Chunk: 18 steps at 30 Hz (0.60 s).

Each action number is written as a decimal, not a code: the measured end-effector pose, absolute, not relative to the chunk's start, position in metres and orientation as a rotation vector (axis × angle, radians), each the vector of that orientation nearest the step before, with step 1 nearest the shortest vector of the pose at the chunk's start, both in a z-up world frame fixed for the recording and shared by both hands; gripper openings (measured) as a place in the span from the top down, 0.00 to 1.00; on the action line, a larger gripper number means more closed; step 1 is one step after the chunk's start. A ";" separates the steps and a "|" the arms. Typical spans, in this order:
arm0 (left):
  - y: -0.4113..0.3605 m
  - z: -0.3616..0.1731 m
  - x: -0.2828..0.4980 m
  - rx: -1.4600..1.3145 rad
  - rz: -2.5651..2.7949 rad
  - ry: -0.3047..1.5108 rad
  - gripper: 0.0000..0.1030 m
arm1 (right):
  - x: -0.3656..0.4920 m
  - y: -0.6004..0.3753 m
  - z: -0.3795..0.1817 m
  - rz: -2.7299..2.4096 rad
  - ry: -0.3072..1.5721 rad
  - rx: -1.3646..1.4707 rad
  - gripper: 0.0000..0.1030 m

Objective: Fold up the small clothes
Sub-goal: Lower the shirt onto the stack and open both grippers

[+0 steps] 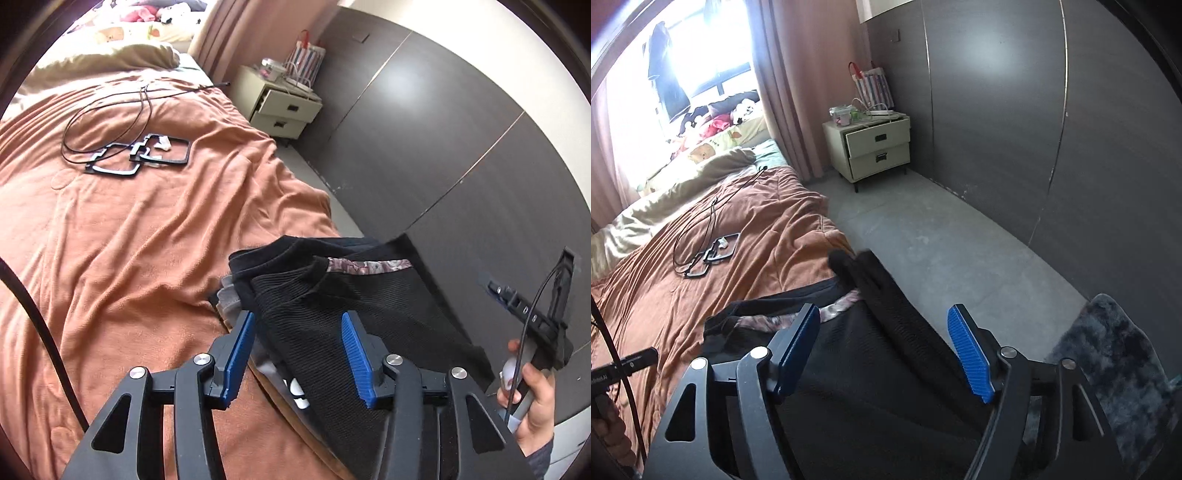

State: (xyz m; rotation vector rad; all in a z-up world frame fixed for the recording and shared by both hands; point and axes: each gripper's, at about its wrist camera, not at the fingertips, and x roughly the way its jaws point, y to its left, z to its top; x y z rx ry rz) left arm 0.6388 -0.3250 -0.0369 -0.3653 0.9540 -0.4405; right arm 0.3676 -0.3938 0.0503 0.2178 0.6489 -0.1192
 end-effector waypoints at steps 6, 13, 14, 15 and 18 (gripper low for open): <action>-0.332 -0.050 0.638 -0.355 -0.471 1.000 0.51 | 0.356 -0.397 0.036 -0.122 0.689 0.226 0.32; -0.351 -0.075 0.628 -0.321 -0.512 1.068 0.51 | 0.325 -0.400 0.017 -0.071 0.725 0.135 0.62; -0.354 -0.078 0.626 -0.314 -0.516 1.075 0.51 | 0.321 -0.401 0.016 -0.073 0.722 0.131 0.64; -0.357 -0.080 0.624 -0.309 -0.519 1.081 0.51 | 0.316 -0.403 0.015 -0.075 0.710 0.127 0.65; -0.364 -0.087 0.619 -0.291 -0.531 1.097 0.51 | 0.311 -0.409 0.007 -0.074 0.694 0.127 0.67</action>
